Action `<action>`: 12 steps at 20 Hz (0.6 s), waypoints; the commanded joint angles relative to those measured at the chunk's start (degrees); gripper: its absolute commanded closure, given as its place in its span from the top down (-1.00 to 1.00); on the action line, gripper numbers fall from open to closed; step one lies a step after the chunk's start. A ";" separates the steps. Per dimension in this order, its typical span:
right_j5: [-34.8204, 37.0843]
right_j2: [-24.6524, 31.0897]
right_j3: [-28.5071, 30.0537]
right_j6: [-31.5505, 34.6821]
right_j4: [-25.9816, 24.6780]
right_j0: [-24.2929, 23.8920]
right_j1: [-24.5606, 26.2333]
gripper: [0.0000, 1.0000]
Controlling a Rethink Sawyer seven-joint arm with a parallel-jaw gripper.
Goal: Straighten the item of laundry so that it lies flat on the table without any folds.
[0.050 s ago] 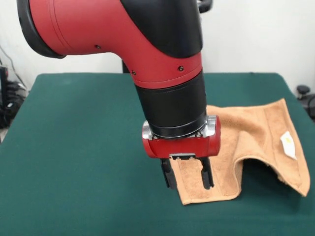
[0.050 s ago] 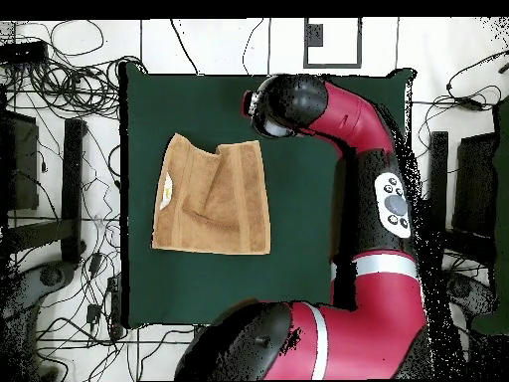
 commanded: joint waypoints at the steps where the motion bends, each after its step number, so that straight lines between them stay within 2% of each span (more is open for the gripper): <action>1: 2.68 5.77 8.50 -6.33 -2.73 0.54 3.63 1.00; 12: 4.29 5.08 7.96 -7.26 -4.12 0.55 3.76 1.00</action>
